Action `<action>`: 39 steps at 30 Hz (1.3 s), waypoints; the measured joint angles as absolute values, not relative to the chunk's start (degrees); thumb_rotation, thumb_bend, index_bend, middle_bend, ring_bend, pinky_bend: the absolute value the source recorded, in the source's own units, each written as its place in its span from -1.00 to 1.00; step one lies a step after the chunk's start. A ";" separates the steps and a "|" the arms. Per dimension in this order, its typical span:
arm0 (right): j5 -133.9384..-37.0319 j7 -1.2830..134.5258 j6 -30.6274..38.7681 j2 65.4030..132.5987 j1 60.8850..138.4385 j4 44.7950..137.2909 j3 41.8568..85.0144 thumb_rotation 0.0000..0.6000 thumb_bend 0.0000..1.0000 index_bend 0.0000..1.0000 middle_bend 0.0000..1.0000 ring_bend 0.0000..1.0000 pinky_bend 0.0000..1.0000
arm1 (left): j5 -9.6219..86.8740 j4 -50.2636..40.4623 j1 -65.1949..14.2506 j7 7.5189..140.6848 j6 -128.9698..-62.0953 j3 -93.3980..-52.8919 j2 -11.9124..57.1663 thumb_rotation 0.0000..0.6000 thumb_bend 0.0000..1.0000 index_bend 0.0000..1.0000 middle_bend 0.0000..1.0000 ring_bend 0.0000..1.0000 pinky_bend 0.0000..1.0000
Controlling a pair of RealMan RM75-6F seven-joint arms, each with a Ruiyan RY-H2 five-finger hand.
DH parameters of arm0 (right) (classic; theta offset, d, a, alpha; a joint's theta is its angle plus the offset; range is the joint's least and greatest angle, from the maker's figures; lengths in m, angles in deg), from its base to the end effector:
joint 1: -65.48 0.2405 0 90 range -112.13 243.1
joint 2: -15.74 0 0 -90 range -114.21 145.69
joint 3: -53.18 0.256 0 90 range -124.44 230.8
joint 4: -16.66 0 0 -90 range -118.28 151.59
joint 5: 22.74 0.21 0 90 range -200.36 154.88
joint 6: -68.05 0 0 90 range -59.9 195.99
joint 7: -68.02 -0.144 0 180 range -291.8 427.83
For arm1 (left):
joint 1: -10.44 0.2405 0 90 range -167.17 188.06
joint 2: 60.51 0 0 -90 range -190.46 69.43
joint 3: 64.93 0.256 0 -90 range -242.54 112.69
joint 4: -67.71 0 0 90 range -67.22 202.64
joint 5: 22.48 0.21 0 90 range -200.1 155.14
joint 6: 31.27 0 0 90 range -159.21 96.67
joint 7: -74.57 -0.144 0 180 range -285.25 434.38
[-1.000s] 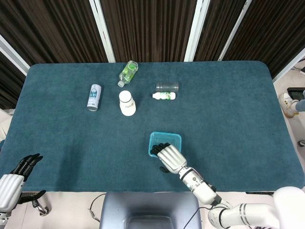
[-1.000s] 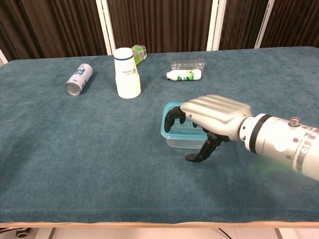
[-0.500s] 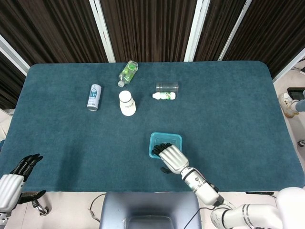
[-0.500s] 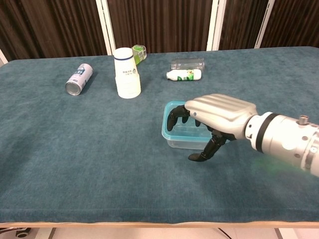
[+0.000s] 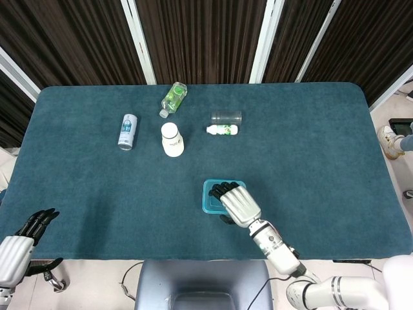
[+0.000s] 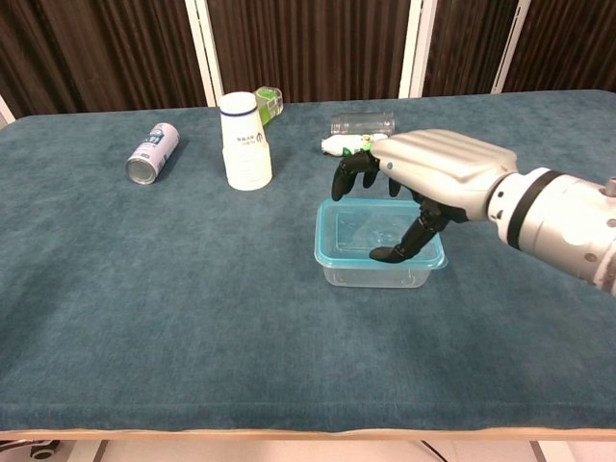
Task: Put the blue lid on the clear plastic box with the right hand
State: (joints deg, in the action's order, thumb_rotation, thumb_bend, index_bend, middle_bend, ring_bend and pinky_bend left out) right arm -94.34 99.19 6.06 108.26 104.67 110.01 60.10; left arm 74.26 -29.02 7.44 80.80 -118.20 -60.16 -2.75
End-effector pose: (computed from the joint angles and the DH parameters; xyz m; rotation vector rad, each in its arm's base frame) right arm -0.1108 -0.2883 -0.0345 1.9793 -0.7750 1.0089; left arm -0.2941 0.1401 0.1639 -1.5475 -1.0005 -0.9601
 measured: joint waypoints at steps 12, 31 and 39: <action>-90.34 98.63 10.75 111.96 107.80 103.04 62.37 1.00 -0.26 -0.16 -0.23 -0.40 -0.08 | 74.15 -28.81 7.51 81.59 -118.38 -60.20 -2.89 1.00 -0.08 -0.74 -0.82 -0.82 -0.19; -91.07 94.65 13.02 114.01 108.96 97.64 61.48 1.00 -0.26 -0.17 -0.23 -0.41 -0.10 | 73.94 -28.66 7.37 82.37 -118.19 -60.28 -3.03 1.00 -0.08 -0.74 -0.82 -0.82 -0.19; -91.42 92.29 13.82 114.16 108.75 95.74 61.05 1.00 -0.26 -0.17 -0.23 -0.43 -0.11 | 74.06 -28.63 7.39 82.37 -118.25 -60.23 -3.03 1.00 -0.08 -0.74 -0.82 -0.82 -0.19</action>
